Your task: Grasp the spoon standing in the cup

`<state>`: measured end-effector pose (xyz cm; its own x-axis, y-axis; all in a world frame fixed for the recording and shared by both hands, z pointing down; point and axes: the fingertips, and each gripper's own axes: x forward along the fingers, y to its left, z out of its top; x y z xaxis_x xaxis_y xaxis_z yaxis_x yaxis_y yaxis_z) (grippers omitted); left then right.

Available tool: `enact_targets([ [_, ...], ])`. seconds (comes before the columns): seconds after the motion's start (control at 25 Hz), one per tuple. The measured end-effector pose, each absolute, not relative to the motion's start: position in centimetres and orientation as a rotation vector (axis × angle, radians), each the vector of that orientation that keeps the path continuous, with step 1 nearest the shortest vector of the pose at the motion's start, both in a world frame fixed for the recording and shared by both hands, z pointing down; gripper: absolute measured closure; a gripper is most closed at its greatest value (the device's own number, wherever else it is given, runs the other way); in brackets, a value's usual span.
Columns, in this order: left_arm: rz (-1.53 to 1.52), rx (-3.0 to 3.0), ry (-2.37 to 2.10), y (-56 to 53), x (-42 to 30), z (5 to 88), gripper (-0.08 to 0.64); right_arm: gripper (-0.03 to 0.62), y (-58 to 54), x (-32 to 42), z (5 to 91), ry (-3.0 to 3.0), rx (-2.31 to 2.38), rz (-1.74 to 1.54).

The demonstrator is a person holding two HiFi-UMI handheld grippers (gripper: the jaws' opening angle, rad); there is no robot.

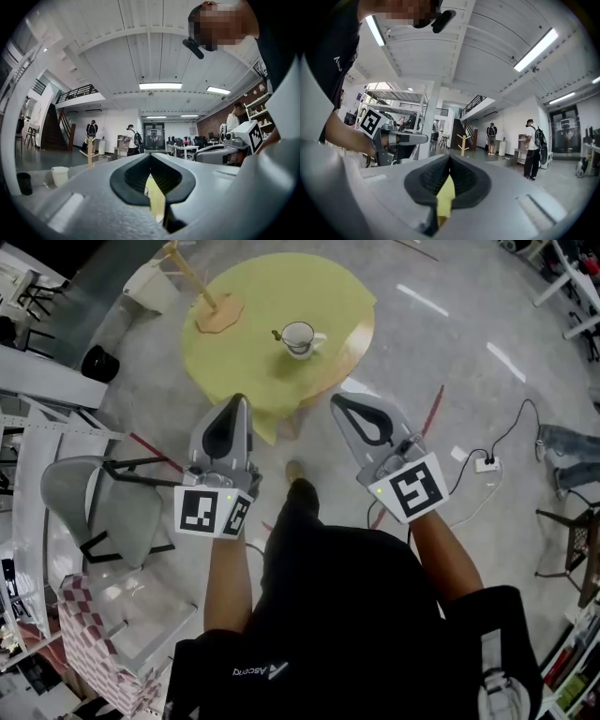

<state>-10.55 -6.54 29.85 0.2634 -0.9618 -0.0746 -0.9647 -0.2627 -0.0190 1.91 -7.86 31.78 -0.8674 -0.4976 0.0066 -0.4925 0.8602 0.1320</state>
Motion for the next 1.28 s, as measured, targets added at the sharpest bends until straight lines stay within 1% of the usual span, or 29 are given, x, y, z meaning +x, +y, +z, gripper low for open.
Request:
enact_targets([
  [0.24,0.077,-2.532,1.782,-14.6,-15.6,30.6,0.551,0.589,-15.7,-4.7,34.3,-2.865,0.889,-0.242],
  [0.48,0.072,-2.623,1.692,-19.6,-18.7,32.0,0.551,0.585,-21.3,-9.2,38.0,-2.750,0.996,-0.177],
  [0.52,0.067,-2.639,1.678,-20.2,-19.1,32.2,0.551,0.522,-22.2,-9.8,38.5,-2.735,1.005,-0.156],
  [0.72,0.051,-2.703,1.649,-22.2,-20.4,33.5,0.549,0.446,-25.4,-11.5,42.4,-2.630,1.044,-0.063],
  [0.8,0.046,-2.716,1.658,-22.8,-20.8,33.9,0.551,0.429,-26.4,-12.0,44.2,-2.567,1.038,-0.058],
  [1.16,0.000,-2.685,1.748,-23.7,-22.5,34.4,0.551,0.428,-29.7,-13.0,50.8,-2.317,0.994,-0.080],
  [1.2,-0.008,-2.683,1.755,-23.7,-22.6,34.6,0.551,0.433,-30.0,-12.9,51.0,-2.303,1.000,-0.084],
  [1.28,-0.018,-2.681,1.772,-23.8,-23.0,34.9,0.551,0.467,-30.2,-12.8,51.2,-2.287,1.013,-0.089],
])
